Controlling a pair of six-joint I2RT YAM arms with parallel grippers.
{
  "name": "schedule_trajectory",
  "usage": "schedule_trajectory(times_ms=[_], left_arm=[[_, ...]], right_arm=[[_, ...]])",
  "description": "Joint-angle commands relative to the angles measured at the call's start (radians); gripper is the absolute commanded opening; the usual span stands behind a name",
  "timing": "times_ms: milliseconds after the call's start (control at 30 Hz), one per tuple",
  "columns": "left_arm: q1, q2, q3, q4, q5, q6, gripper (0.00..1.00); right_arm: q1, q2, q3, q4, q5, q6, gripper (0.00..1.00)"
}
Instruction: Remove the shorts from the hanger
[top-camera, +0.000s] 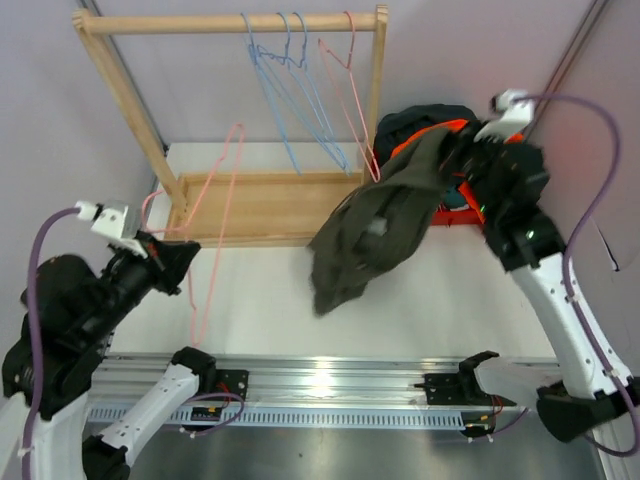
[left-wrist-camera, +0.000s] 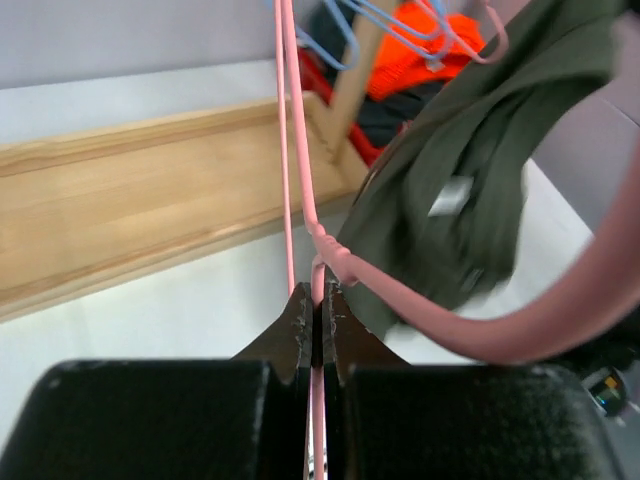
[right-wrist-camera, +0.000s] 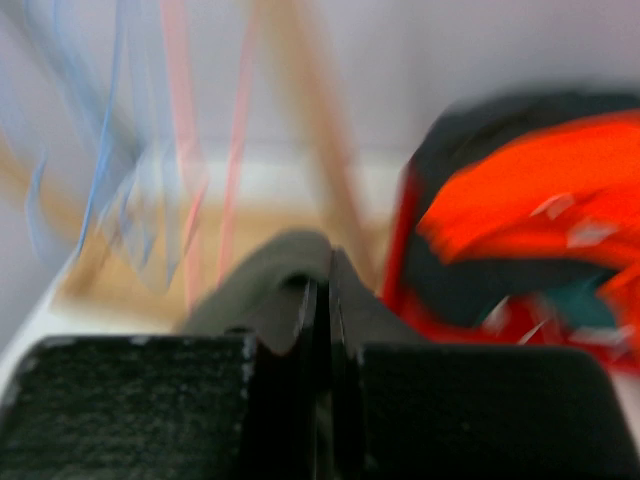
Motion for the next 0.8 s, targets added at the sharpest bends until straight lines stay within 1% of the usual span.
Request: schedule_trajectory(times_ms=[0,67,100,167,200,233,300,333,367,433,467,533,567,600,633,667,700,767], left_arm=[[-0.004,-0.053,0.018,-0.061,-0.225,-0.019,0.00],[-0.004,-0.065,0.006,-0.039,-0.280,-0.024,0.00],[-0.004,-0.065,-0.020,-0.027,-0.297,-0.027,0.00],[-0.004,-0.067,-0.037,0.013,-0.319,-0.040,0.00],[-0.004,-0.068,-0.057,0.031,-0.322,-0.045,0.00],[-0.004,-0.065,-0.075,0.046,-0.319,-0.050,0.00],[-0.004,-0.052,-0.092,0.077,-0.323,-0.057,0.00],[-0.004,-0.044,-0.098,0.083,-0.331,-0.057,0.00],[-0.004,-0.038,-0.105,0.089,-0.345,-0.056,0.00],[-0.004,-0.013,-0.105,0.111,-0.375,-0.048,0.00],[-0.004,-0.001,-0.097,0.119,-0.383,-0.044,0.00],[-0.004,0.030,-0.080,0.142,-0.403,-0.036,0.00],[-0.004,0.068,-0.073,0.148,-0.409,-0.028,0.00],[-0.002,0.088,-0.050,0.151,-0.417,-0.024,0.00],[-0.002,0.109,-0.025,0.158,-0.431,-0.021,0.00],[-0.002,0.149,-0.013,0.168,-0.432,-0.010,0.00],[-0.002,0.175,0.034,0.174,-0.435,-0.005,0.00],[0.001,0.258,0.075,0.185,-0.437,0.007,0.00]], right_arm=[[-0.177,0.178,0.323,-0.010,-0.144,0.032,0.00],[-0.255,0.280,0.454,-0.016,-0.149,0.029,0.00],[-0.284,0.391,0.589,-0.013,-0.182,0.035,0.00],[-0.361,0.527,0.762,-0.033,-0.245,0.083,0.00],[-0.376,0.602,0.861,-0.094,-0.261,0.093,0.00],[-0.384,0.747,1.052,-0.128,-0.273,0.098,0.00],[-0.392,0.869,1.191,-0.214,-0.279,0.086,0.00],[-0.392,0.910,1.225,-0.229,-0.278,0.083,0.00],[-0.393,0.944,1.199,-0.239,-0.278,0.084,0.00],[-0.393,0.917,1.052,-0.176,-0.278,0.092,0.00],[-0.395,0.846,0.819,-0.053,-0.279,0.104,0.00],[-0.393,0.770,0.590,0.068,-0.272,0.118,0.00],[-0.395,0.721,0.504,0.120,-0.256,0.123,0.10],[-0.395,0.704,0.383,0.126,-0.250,0.138,0.57],[-0.396,0.689,0.334,0.129,-0.247,0.147,0.87],[-0.396,0.673,0.283,0.149,-0.241,0.155,0.99],[-0.396,0.638,0.181,0.160,-0.238,0.172,0.99],[-0.396,0.594,0.076,0.203,-0.236,0.192,0.99]])
